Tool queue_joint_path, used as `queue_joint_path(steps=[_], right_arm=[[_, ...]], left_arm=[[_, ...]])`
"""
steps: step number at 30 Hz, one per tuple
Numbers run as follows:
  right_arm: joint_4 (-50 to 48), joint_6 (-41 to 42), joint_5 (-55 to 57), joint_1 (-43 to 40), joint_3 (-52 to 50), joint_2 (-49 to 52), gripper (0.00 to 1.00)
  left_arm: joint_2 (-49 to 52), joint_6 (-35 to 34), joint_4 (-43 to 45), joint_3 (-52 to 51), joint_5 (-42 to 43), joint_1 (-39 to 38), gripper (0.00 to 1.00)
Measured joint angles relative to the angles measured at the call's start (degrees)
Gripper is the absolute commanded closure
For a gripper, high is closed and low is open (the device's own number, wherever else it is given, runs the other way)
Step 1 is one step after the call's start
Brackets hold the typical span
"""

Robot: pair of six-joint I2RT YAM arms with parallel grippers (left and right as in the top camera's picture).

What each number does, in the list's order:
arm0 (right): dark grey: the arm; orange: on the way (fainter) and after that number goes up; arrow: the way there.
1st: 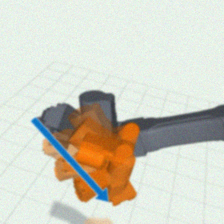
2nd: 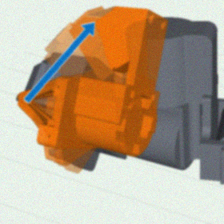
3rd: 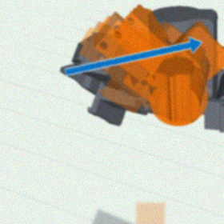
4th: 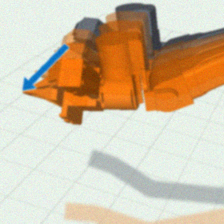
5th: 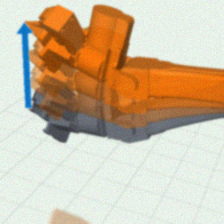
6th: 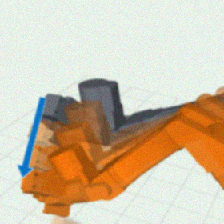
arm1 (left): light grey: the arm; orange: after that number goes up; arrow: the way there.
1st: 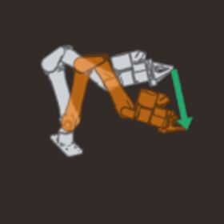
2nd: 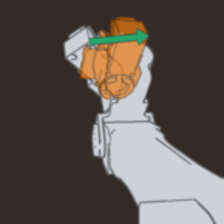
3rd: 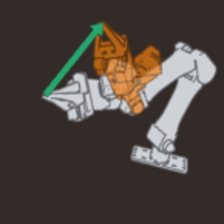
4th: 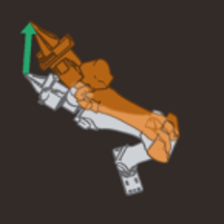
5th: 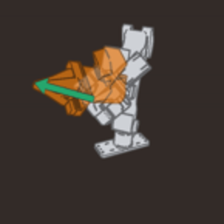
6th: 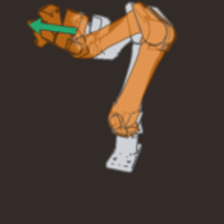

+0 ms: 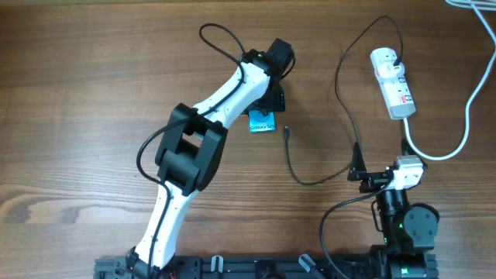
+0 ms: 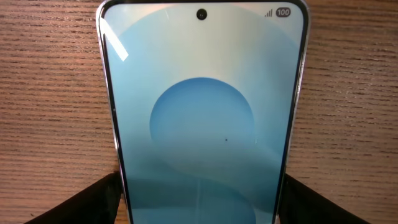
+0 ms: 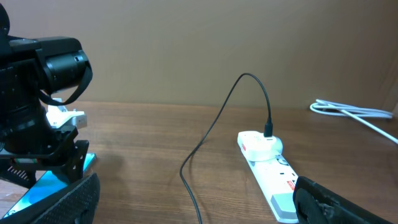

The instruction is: Plug charger to phone and switch on socket

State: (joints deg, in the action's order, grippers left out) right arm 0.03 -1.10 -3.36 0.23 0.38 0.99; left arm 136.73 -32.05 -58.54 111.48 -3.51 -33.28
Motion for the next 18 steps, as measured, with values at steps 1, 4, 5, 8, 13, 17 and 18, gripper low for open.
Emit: queue_joint_path(steps=[1,4,5,8,13,17,18], right_arm=[[0.0,0.02,0.0,0.0,0.0,0.0,0.0],[-0.02,0.02,0.0,0.0,0.0,0.0,0.0],[-0.02,0.02,0.0,0.0,0.0,0.0,0.0],[-0.02,0.02,0.0,0.0,0.0,0.0,0.0],[-0.02,0.02,0.0,0.0,0.0,0.0,0.0],[-0.02,0.02,0.0,0.0,0.0,0.0,0.0],[-0.02,0.02,0.0,0.0,0.0,0.0,0.0]], left_arm=[[0.0,0.0,-0.02,0.0,0.0,0.0,0.26],[0.0,0.0,-0.09,0.0,0.02,0.0,0.23],[0.0,0.0,-0.11,0.0,0.02,0.0,0.22],[0.0,0.0,-0.11,0.0,0.04,0.0,0.23],[0.0,0.0,-0.17,0.0,0.04,-0.04,0.24],[0.0,0.0,-0.2,0.0,0.33,-0.04,0.25],[0.0,0.0,-0.24,0.0,0.39,-0.04,0.25]])
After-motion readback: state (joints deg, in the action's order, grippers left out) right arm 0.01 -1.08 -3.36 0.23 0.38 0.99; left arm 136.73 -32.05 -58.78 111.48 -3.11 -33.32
